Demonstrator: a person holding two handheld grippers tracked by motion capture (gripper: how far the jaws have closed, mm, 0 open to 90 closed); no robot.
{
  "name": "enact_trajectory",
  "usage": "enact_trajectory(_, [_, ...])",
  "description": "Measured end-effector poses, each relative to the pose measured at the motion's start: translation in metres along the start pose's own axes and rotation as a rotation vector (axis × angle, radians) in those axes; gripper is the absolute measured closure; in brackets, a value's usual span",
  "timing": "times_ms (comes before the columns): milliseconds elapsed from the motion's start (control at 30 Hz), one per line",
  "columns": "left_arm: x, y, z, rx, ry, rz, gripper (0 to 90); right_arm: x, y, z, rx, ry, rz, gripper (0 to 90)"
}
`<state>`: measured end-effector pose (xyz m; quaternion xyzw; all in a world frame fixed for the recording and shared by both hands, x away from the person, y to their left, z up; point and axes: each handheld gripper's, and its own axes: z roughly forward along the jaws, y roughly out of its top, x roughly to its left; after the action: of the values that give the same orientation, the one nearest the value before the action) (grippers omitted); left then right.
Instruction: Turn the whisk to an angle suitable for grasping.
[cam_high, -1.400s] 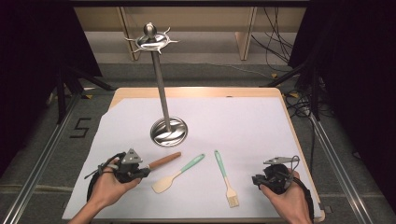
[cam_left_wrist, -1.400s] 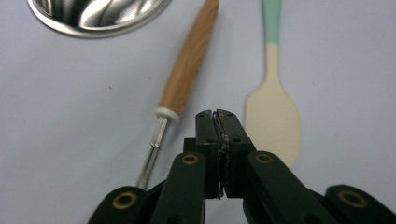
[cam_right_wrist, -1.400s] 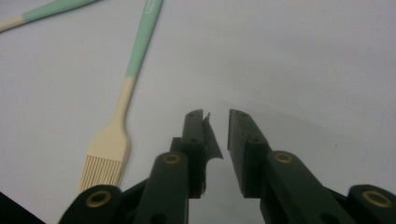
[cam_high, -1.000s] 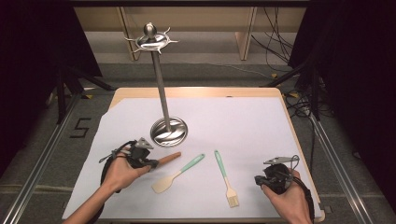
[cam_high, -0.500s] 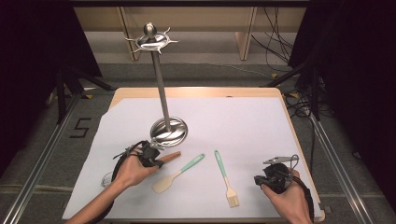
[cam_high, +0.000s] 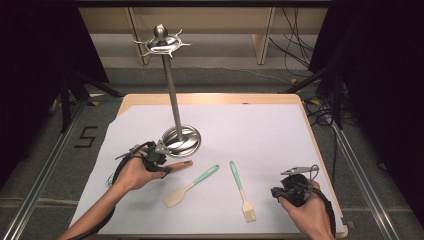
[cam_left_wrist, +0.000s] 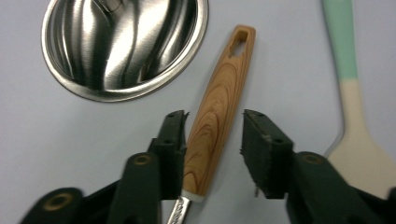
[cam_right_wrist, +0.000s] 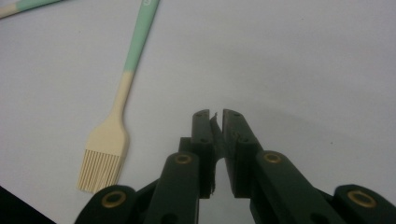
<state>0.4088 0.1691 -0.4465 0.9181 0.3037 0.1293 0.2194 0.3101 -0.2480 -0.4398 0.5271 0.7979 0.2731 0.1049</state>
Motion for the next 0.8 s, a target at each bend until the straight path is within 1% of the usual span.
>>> enact_trajectory(33, [0.002,0.001,0.001,0.014,-0.006,0.011,51.7,0.002,0.000,-0.002,0.012,0.000,0.025,82.4])
enact_trajectory(67, [0.005,0.002,0.003,0.021,-0.030,0.018,50.0,0.003,0.000,-0.002,0.016,0.005,0.033,82.3])
enact_trajectory(100, [0.005,0.002,0.004,0.056,-0.051,0.002,48.7,0.003,0.000,-0.002,0.018,0.006,0.034,82.2])
enact_trajectory(133, [0.009,0.004,0.007,0.072,-0.061,0.020,48.7,0.002,0.000,-0.002,0.017,0.006,0.033,82.1])
enact_trajectory(167, [0.010,0.004,0.008,0.084,-0.066,0.022,48.7,0.002,0.000,-0.002,0.018,0.008,0.034,82.0])
enact_trajectory(200, [0.012,0.005,0.011,0.118,-0.074,0.027,48.8,0.002,0.000,-0.002,0.018,0.008,0.034,82.0])
enact_trajectory(233, [0.014,0.005,0.013,0.143,-0.080,0.043,48.9,0.002,0.000,-0.002,0.019,0.012,0.035,81.9])
enact_trajectory(300, [0.018,0.006,0.015,0.179,-0.094,0.052,49.5,0.002,0.000,-0.003,0.020,0.017,0.035,81.8])
enact_trajectory(333, [0.019,0.006,0.017,0.192,-0.109,0.043,49.8,0.002,-0.001,-0.003,0.021,0.013,0.034,81.8])
enact_trajectory(367, [0.020,0.006,0.017,0.201,-0.116,0.042,50.2,0.002,0.000,-0.003,0.020,0.014,0.037,81.7])
enact_trajectory(400, [0.021,0.007,0.018,0.207,-0.126,0.043,50.9,0.000,0.000,-0.001,0.008,0.015,0.020,81.7])
enact_trajectory(433, [0.021,0.007,0.020,0.219,-0.136,0.034,51.8,0.000,-0.001,-0.001,0.011,0.017,0.014,81.6])
enact_trajectory(500, [0.023,0.007,0.022,0.242,-0.148,0.043,52.6,0.000,0.000,-0.001,0.011,0.018,0.011,81.6])
enact_trajectory(533, [0.024,0.007,0.023,0.248,-0.152,0.045,53.8,0.002,0.000,-0.002,0.024,0.021,0.036,81.6])
enact_trajectory(567, [0.024,0.007,0.024,0.255,-0.158,0.042,55.1,0.002,0.000,-0.002,0.021,0.024,0.028,81.6])
enact_trajectory(600, [0.024,0.007,0.025,0.255,-0.162,0.036,57.8,0.002,-0.001,-0.002,0.022,0.024,0.032,81.6])
enact_trajectory(633, [0.025,0.007,0.025,0.259,-0.164,0.035,57.8,0.002,-0.001,-0.002,0.022,0.024,0.032,81.6])
enact_trajectory(667, [0.027,0.008,0.025,0.258,-0.161,0.046,59.5,0.002,-0.001,-0.002,0.023,0.023,0.032,81.6])
enact_trajectory(733, [0.027,0.009,0.025,0.258,-0.166,0.052,61.9,0.002,0.000,-0.002,0.024,0.021,0.038,81.6])
enact_trajectory(800, [0.025,0.010,0.025,0.265,-0.158,0.079,64.5,0.003,0.000,-0.002,0.023,0.021,0.035,81.6])
